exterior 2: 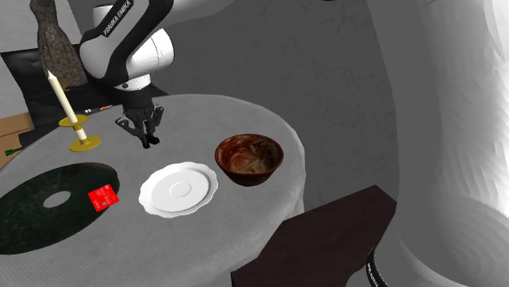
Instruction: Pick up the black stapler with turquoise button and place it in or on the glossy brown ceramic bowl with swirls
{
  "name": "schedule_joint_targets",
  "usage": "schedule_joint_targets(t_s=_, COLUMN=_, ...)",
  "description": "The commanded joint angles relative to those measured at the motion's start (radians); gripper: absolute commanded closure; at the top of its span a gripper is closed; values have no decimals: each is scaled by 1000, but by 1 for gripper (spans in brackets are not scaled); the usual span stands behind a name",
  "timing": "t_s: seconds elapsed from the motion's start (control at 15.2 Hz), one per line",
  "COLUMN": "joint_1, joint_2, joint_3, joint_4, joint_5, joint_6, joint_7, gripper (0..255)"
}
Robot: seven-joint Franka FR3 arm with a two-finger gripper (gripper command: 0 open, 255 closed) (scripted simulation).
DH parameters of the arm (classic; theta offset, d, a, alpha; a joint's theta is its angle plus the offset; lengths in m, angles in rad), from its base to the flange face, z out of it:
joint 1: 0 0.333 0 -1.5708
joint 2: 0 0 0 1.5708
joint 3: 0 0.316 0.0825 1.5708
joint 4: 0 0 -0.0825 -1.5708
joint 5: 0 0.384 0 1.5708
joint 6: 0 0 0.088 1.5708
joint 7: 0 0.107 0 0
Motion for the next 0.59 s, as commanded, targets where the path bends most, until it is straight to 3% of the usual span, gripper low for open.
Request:
schedule_joint_targets(t_s=0.0, joint_1=-1, joint_2=-15, joint_3=3, joint_4=4, joint_5=4, joint_6=-19, joint_7=-1, gripper=255)
schedule_joint_targets(t_s=0.53, joint_1=-7, joint_2=-65, joint_3=14, joint_4=37, joint_5=22, joint_6=-101, joint_7=-11, gripper=255)
